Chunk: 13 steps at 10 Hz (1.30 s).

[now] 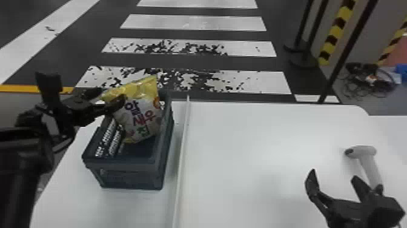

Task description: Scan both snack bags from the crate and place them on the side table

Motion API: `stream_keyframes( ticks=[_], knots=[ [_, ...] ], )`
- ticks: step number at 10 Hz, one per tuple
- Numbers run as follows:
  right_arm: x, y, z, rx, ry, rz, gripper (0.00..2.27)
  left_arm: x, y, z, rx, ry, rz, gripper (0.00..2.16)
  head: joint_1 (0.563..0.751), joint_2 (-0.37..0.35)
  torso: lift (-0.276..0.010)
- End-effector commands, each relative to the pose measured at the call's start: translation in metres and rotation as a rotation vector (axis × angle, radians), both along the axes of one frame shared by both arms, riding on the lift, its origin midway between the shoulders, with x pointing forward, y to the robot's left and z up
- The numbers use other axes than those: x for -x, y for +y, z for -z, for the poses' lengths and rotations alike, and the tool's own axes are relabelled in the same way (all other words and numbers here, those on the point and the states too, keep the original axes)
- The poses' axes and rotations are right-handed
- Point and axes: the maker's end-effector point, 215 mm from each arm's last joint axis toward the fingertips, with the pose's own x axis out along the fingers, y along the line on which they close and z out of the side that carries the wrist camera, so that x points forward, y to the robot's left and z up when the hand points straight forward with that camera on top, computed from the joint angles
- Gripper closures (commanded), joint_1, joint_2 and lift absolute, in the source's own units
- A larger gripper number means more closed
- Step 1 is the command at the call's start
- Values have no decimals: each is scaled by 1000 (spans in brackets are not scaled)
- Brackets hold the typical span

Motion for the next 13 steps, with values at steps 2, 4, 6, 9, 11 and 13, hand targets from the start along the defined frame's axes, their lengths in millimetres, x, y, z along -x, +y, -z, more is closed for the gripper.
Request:
stream_keyframes(
  ticks=[2,4,6,9,11,13],
  knots=[
    [-2,-1,2,-1,3,-1,60,4,-5,6,-2,15,33,1112,695,22,-95],
    [-1,1,3,-4,5,-3,60,5,-4,5,3,13,31,2138,695,18,-95],
    [-1,2,3,-5,5,-4,60,8,-2,0,16,3,46,2138,695,20,-95],
    [-1,4,4,-6,5,-7,63,22,15,-25,144,-44,21,2138,695,30,-95],
    [-1,5,5,-7,7,-8,63,32,20,-53,166,-70,4,2138,695,44,-95],
    [-1,7,8,-9,17,-13,63,42,29,-82,198,-100,-14,2138,695,52,-95]
  ],
)
